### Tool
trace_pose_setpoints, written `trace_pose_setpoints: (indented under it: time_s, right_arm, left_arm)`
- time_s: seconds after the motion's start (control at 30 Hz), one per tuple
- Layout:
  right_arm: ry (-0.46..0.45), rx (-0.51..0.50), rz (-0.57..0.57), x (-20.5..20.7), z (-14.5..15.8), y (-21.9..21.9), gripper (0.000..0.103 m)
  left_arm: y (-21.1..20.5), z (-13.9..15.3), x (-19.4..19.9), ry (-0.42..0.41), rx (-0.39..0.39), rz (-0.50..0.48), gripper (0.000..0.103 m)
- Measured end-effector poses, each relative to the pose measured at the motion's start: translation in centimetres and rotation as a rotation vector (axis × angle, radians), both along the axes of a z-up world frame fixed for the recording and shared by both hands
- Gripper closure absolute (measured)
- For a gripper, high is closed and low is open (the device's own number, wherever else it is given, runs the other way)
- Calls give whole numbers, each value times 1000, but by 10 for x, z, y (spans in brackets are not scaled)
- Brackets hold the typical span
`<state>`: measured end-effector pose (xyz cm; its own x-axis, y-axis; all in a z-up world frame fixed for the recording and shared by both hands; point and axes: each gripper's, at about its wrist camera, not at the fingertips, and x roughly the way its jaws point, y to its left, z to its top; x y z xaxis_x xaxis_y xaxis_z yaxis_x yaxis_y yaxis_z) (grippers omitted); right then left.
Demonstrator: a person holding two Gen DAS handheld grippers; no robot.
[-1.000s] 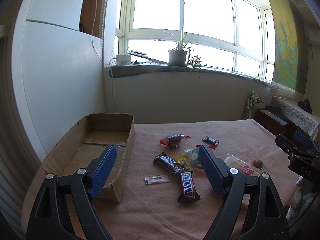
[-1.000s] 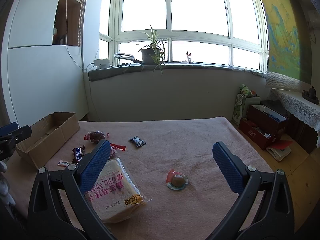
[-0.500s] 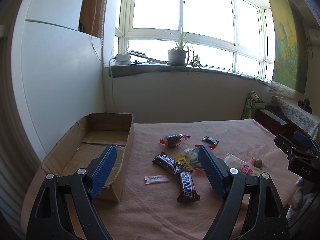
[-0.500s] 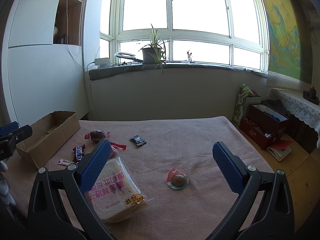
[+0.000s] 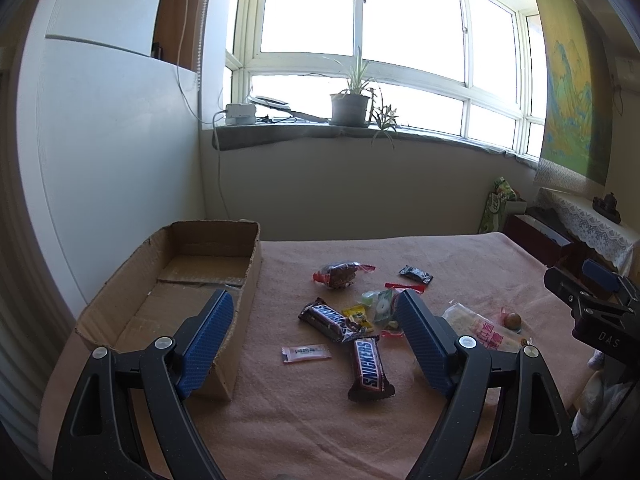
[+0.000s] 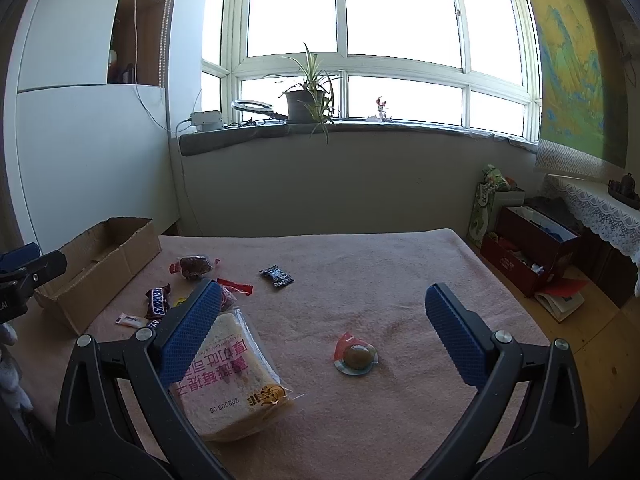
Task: Organize snacks
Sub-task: 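Move the right tool to the bagged bread loaf and close on it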
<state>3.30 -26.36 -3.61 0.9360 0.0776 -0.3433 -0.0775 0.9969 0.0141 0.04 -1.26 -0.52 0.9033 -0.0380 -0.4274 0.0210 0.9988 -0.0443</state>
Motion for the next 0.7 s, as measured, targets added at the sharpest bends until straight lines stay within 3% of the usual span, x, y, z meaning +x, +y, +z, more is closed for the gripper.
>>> trace_pose_setpoints:
  time_s: [0.17, 0.27, 0.4, 0.57, 0.7]
  right_arm:
    - [23, 17, 27, 4, -4, -2, 0]
    - [56, 30, 60, 6, -7, -3, 0]
    - [139, 79, 138, 13, -9, -8, 0]
    - [288, 214, 274, 28, -16, -20, 0]
    - [354, 218, 345, 32, -19, -15, 10]
  left_arm:
    - [-3, -5, 1, 23, -14, -31, 19]
    - [-2, -12, 7, 71, -80, -80, 19]
    - [-7, -21, 10, 112, -119, -128, 19]
    - [-12, -43, 22, 249, -314, -265, 20]
    - [-31, -56, 21, 294, -314, -320, 26]
